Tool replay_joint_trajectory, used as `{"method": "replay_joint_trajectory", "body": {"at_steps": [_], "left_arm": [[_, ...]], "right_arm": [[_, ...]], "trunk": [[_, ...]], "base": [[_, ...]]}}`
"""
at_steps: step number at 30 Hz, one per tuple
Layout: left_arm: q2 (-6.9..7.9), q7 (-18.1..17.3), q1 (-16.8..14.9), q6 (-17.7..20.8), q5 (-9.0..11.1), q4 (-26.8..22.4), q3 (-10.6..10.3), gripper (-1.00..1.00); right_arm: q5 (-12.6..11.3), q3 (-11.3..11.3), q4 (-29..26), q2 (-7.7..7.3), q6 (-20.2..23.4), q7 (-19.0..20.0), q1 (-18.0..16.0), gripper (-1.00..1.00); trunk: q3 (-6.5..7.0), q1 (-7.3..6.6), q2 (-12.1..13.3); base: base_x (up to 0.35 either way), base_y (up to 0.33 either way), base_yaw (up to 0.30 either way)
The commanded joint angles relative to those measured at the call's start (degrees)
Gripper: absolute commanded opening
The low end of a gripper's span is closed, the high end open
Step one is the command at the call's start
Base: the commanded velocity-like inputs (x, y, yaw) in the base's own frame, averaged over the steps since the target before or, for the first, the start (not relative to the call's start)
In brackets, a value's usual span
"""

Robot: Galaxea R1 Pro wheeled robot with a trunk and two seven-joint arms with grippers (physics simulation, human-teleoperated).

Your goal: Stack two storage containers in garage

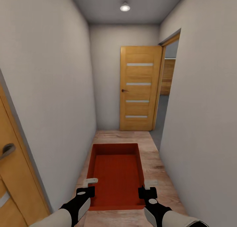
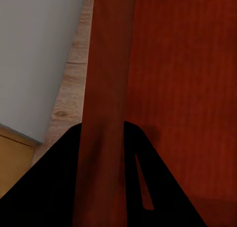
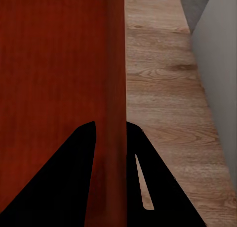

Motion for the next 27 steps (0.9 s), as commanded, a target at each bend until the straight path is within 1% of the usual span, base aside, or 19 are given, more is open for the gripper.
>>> {"method": "replay_joint_trajectory", "body": {"at_steps": [1, 27], "left_arm": [[3.87, 0.1, 0.0, 0.1, 3.5, 0.0, 1.7, -1.0], [3.87, 0.1, 0.0, 0.1, 3.5, 0.0, 1.7, -1.0]], "right_arm": [[0.9, -4.3, -0.2, -0.58, -1.1, 0.2, -0.1, -1.0], [0.9, -4.3, -0.2, -0.58, -1.1, 0.2, -0.1, -1.0]], "trunk": [[-0.08, 0.04, -0.1], [-0.08, 0.04, -0.1]], "base": [[0.324, 0.0, 0.0], [0.324, 0.0, 0.0]]}}
